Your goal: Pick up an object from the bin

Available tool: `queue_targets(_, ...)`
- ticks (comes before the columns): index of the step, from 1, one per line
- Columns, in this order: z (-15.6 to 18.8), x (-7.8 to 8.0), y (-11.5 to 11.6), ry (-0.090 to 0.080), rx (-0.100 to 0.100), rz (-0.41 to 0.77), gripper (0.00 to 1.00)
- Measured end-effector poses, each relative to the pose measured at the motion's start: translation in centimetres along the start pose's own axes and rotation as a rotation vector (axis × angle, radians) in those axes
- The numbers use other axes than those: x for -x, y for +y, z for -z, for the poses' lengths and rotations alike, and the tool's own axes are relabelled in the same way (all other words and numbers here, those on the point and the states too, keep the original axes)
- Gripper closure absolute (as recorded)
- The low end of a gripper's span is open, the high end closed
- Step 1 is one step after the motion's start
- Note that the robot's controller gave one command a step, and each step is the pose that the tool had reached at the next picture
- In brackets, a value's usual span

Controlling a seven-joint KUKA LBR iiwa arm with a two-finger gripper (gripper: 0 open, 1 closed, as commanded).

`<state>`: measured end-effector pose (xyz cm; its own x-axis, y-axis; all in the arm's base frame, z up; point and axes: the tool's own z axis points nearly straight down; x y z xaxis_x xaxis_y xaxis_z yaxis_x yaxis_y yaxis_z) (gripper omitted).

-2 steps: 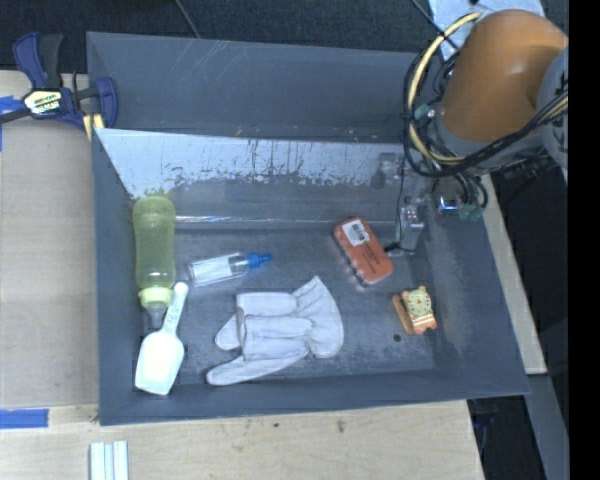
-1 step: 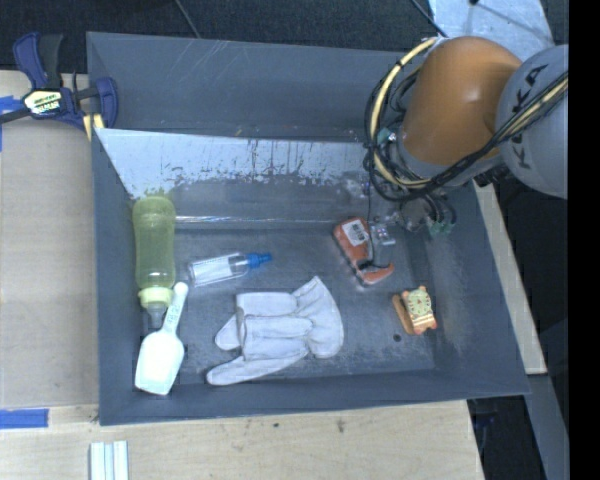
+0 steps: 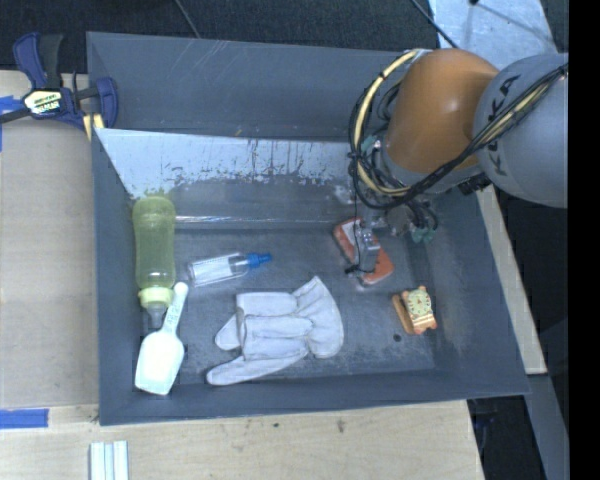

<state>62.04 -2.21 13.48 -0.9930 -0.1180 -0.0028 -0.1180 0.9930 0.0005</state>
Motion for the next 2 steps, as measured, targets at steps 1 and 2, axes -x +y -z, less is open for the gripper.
queue_targets(1,-2.2,0.0,4.5,0.0,-0.002,0.105,0.0)
queue_targets(2,-4.4,-0.5,6.2,-0.001,0.002,0.02,0.0)
